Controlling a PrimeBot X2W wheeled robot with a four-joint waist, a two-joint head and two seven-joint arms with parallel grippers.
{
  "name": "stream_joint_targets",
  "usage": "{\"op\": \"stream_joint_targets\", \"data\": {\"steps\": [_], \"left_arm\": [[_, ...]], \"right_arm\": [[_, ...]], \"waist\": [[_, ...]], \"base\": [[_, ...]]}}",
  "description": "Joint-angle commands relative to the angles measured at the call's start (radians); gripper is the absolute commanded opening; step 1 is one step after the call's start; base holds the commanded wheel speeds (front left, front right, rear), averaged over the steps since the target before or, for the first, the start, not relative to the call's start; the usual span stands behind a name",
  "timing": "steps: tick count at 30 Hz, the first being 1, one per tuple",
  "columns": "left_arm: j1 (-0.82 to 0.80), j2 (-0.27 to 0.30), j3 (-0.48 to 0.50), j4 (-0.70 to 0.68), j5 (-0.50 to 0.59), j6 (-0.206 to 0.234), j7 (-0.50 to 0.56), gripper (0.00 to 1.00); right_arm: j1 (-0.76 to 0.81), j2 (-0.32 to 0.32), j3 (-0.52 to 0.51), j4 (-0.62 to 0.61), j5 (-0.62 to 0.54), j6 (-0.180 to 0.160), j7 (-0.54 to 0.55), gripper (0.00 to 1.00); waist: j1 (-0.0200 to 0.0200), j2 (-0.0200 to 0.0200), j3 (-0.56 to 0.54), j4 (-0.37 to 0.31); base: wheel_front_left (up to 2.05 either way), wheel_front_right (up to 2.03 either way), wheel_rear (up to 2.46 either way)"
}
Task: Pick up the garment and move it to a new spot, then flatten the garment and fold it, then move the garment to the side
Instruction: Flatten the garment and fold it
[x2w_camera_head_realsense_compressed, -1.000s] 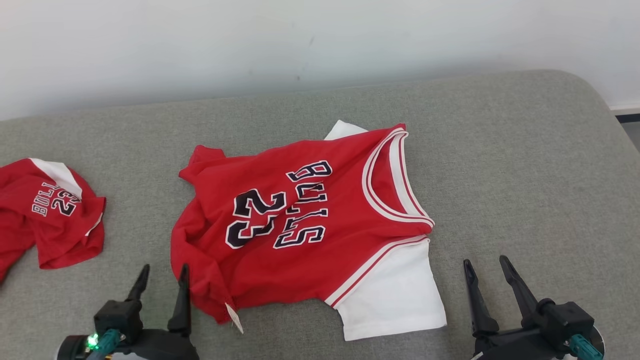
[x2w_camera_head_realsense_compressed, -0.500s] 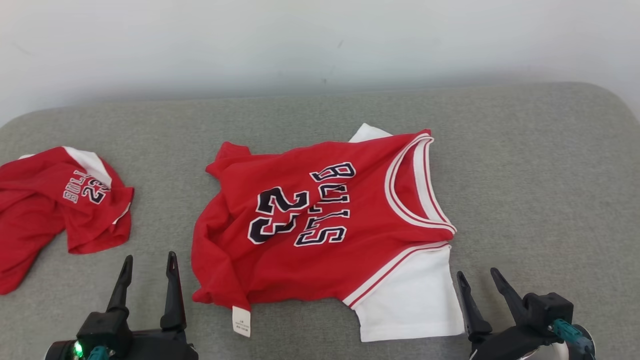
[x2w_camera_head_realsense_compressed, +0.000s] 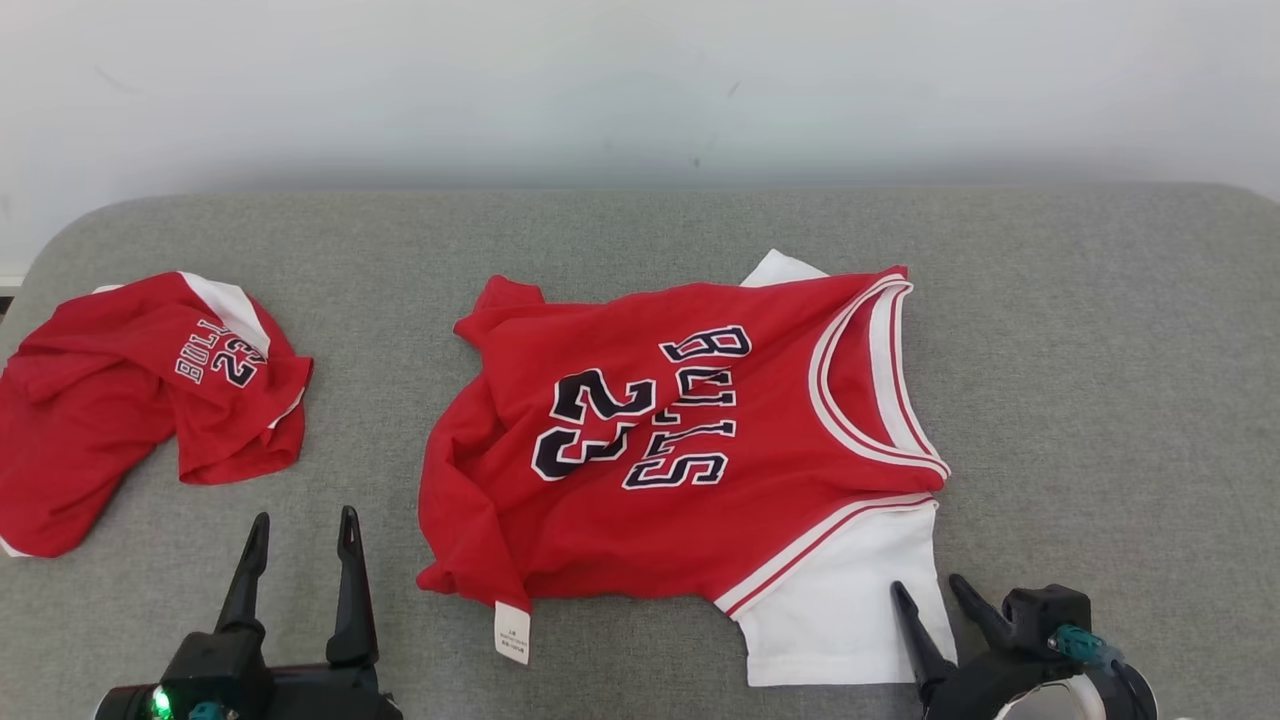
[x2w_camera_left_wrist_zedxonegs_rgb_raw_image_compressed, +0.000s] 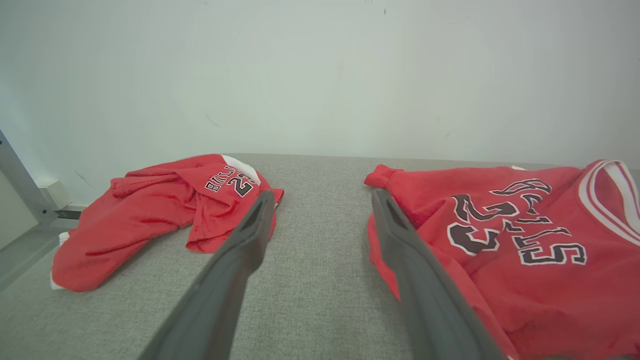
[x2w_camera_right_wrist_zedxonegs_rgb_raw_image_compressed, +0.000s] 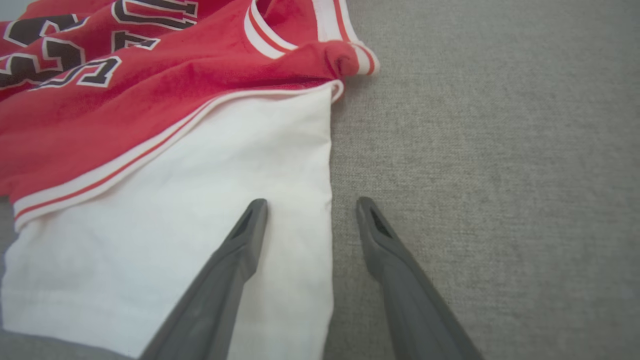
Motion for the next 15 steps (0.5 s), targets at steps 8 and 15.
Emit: {"op": "stream_joint_targets", "data": {"steps": [8,15], "left_arm": [[0.022,-0.014,0.022,-0.009,0.018,-0.006,-0.003,1.0],[0.03,-0.029,0.026,-0.006,0.023,-0.014,-0.003,1.0]], "right_arm": [[-0.055,-0.051,-0.035,0.04,0.029,0.001,-0.043,0.0],[-0.01,-0.13,-0.175,-0.004,0.024,0.001,-0.058,0.0]], "waist": [[0.0,0.0,-0.011,-0.021],[0.0,0.0,-0.021,-0.035]], "base": [[0.0,0.0,0.0],[0.0,0.0,0.0]]}}
